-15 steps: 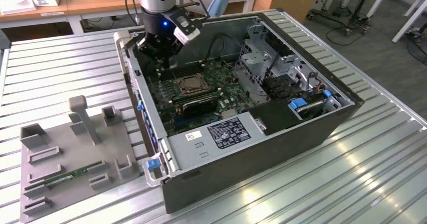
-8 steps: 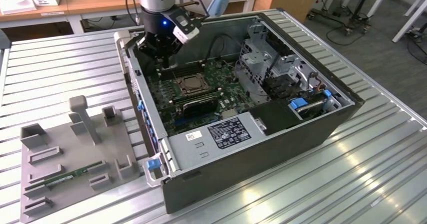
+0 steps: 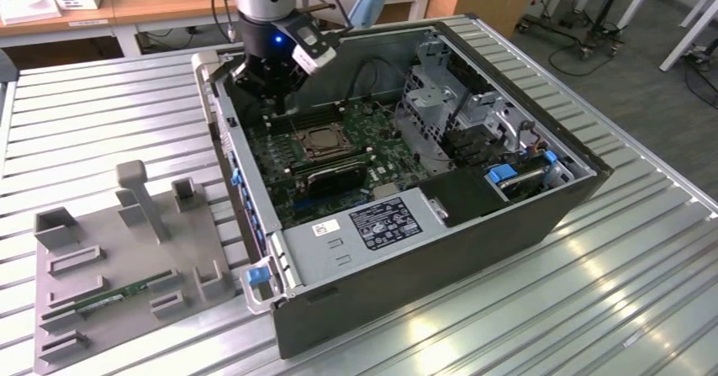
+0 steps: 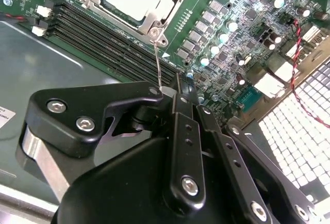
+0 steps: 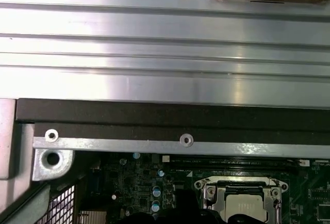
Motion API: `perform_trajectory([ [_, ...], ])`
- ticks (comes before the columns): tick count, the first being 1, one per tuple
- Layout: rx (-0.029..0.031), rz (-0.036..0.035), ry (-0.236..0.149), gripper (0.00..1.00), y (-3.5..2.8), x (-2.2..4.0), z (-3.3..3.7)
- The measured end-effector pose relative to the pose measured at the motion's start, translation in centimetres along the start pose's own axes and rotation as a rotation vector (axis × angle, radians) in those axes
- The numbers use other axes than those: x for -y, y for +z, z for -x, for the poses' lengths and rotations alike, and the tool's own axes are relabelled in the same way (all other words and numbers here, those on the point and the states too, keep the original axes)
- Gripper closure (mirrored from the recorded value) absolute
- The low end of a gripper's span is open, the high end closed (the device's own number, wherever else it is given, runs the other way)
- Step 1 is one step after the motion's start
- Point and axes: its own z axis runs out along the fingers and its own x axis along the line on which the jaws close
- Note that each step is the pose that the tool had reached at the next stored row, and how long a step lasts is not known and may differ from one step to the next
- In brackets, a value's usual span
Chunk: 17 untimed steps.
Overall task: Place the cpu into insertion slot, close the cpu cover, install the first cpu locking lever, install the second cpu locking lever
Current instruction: 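Install the first cpu locking lever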
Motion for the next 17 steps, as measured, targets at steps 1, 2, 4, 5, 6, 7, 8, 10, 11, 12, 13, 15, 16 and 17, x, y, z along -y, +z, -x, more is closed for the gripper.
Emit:
perform_trajectory([
  [1,-0.0001,0.0,0.0,0.89,0.03,0.0,0.06],
  [2,0.0,-0.0001,0.001,0.89,0.06,0.0,0.15],
  [4,0.0,-0.0002,0.002,0.89,0.11,0.0,0.39],
  [5,0.0,-0.0002,0.002,0.89,0.13,0.01,0.53],
  [6,0.0001,-0.0002,0.002,0.89,0.16,0.01,0.68],
  [7,0.0001,-0.0002,0.003,0.89,0.18,0.01,0.82],
  [8,0.0002,-0.0003,0.003,0.89,0.2,0.02,0.97],
  [10,0.0003,-0.0003,0.005,0.89,0.26,0.03,1.33],
  [11,0.0003,-0.0005,0.006,0.89,0.28,0.03,1.52],
  [12,0.0003,-0.0005,0.007,0.89,0.3,0.04,1.72],
  [13,0.0004,-0.0006,0.008,0.89,0.33,0.04,1.92],
  [15,0.0005,-0.0007,0.01,0.89,0.38,0.06,2.38],
  [16,0.0006,-0.0008,0.011,0.89,0.4,0.06,2.61],
  [17,0.0006,-0.0009,0.013,0.89,0.43,0.07,2.84],
])
